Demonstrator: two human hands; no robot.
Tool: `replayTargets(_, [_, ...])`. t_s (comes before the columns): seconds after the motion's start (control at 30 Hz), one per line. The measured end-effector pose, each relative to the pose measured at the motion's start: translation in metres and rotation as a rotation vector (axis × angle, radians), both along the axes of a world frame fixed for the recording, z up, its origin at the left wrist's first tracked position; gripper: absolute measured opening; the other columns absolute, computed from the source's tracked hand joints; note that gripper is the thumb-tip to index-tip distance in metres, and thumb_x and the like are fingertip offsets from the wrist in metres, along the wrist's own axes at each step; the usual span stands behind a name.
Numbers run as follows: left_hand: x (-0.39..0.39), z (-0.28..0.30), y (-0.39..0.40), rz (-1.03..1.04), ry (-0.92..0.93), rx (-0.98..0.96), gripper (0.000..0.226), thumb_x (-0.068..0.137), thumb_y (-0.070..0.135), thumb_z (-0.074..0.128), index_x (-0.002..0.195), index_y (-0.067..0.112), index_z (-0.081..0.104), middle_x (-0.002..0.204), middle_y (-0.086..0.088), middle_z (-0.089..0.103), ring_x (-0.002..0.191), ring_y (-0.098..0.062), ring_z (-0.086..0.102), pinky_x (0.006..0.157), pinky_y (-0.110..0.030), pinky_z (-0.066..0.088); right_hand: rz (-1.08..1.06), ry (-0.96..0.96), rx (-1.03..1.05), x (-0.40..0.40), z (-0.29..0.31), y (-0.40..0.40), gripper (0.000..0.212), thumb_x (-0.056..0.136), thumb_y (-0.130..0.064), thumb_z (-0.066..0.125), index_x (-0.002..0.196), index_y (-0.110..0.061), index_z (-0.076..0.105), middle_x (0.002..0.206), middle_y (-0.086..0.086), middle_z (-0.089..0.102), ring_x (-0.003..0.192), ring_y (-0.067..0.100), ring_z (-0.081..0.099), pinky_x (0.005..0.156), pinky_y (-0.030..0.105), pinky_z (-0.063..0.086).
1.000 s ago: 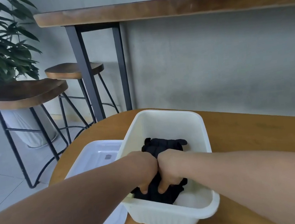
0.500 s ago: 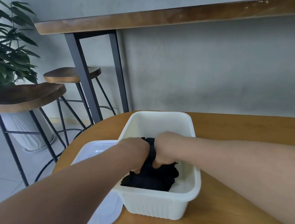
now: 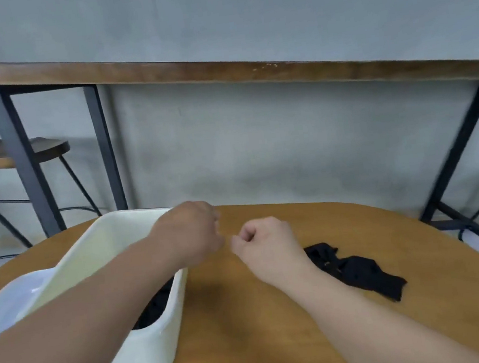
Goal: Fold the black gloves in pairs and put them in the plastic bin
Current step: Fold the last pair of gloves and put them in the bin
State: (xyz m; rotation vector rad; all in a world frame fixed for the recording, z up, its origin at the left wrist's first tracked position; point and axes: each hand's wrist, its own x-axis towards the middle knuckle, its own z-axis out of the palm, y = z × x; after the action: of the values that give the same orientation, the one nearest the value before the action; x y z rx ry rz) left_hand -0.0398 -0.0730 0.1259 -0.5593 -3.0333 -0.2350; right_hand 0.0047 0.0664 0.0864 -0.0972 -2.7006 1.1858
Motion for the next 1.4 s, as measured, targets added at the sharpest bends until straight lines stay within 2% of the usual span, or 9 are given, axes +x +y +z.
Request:
replayTargets(0.27, [0.000,-0.081,0.124,-0.040,-0.387,0.205,0.019,0.086,0.021,0.054,0.070,0.022,0.044,0.071,0.004,0.050,0.064,-0.017,0.048,0.055,-0.025,0.039,-0.174,-0.161,0.004,0.029,-0.061,0.139,0.036,0.088,-0.039,0.064,0.064,-0.012,0.061,0.051,-0.008,0.055,0.044,0.010,0.047,0.045,0.023,0.039])
replayTargets(0.4, [-0.004,-0.113,0.155,-0.058,-0.431,0.272,0.026,0.090,0.029,0.059,0.070,0.025,0.042,0.072,0.006,0.049,0.061,-0.013,0.046,0.053,-0.024,0.036,-0.285,-0.267,0.132,0.034,-0.088,0.214,0.021,0.092,-0.026,0.060,0.072,-0.022,0.065,0.068,-0.010,0.061,0.057,0.010,0.056,0.052,0.023,0.045])
replayTargets(0.53, [-0.005,-0.133,0.191,-0.116,-0.439,0.325,0.024,0.090,0.033,0.061,0.073,0.025,0.047,0.077,0.005,0.057,0.063,-0.014,0.050,0.056,-0.026,0.040,-0.229,-0.363,0.425,0.036,-0.108,0.269,0.041,0.092,-0.005,0.049,0.121,-0.030,0.064,0.097,-0.013,0.052,0.084,0.010,0.057,0.072,0.022,0.050])
replayTargets(0.63, [-0.003,-0.146,0.217,-0.157,-0.455,0.379,0.015,0.089,0.034,0.063,0.081,0.024,0.055,0.091,0.004,0.063,0.071,-0.013,0.054,0.063,-0.028,0.047,-0.142,-0.372,0.598,0.031,-0.116,0.290,0.049,0.094,-0.008,0.049,0.134,-0.035,0.056,0.105,-0.010,0.042,0.081,0.013,0.055,0.072,0.026,0.050])
replayTargets(0.8, [0.003,-0.155,0.245,-0.244,-0.486,0.424,0.026,0.088,0.035,0.066,0.111,0.027,0.060,0.106,0.010,0.055,0.085,-0.008,0.054,0.076,-0.023,0.049,-0.003,-0.296,0.653,0.024,-0.118,0.291,0.027,0.099,-0.026,0.050,0.117,-0.032,0.068,0.118,-0.010,0.048,0.095,0.012,0.056,0.080,0.022,0.043])
replayTargets(0.9, [0.005,-0.152,0.252,-0.291,-0.435,0.457,0.044,0.081,0.037,0.073,0.122,0.031,0.057,0.116,0.013,0.048,0.091,-0.007,0.052,0.082,-0.020,0.044,-0.004,-0.255,0.466,0.020,-0.109,0.283,0.014,0.096,-0.027,0.056,0.101,-0.028,0.069,0.103,-0.009,0.053,0.083,0.010,0.055,0.072,0.025,0.046])
replayTargets(1.1, [0.005,-0.105,0.239,-0.274,-0.365,0.614,0.008,0.085,0.029,0.070,0.091,0.034,0.069,0.062,0.016,0.059,0.049,0.004,0.051,0.045,-0.012,0.036,-0.004,-0.199,0.136,0.019,-0.049,0.259,0.013,0.092,-0.032,0.064,0.080,-0.027,0.068,0.072,-0.010,0.062,0.057,0.008,0.049,0.053,0.023,0.037])
replayTargets(1.27, [-0.002,-0.050,0.202,-0.252,-0.388,0.760,0.007,0.091,0.036,0.064,0.091,0.031,0.069,0.059,0.003,0.068,0.061,-0.012,0.060,0.067,-0.037,0.051,0.114,-0.129,0.012,0.030,0.002,0.241,0.008,0.089,-0.030,0.070,0.080,-0.030,0.071,0.067,-0.017,0.066,0.056,-0.003,0.054,0.061,0.017,0.041])
replayTargets(1.4, [-0.002,-0.023,0.164,-0.237,-0.369,0.761,0.022,0.093,0.043,0.059,0.090,0.026,0.072,0.055,0.003,0.063,0.060,-0.013,0.052,0.068,-0.032,0.043,0.108,-0.106,-0.003,0.025,0.022,0.215,0.027,0.094,-0.032,0.061,0.068,-0.032,0.067,0.048,-0.010,0.055,0.044,0.002,0.046,0.056,0.023,0.037])
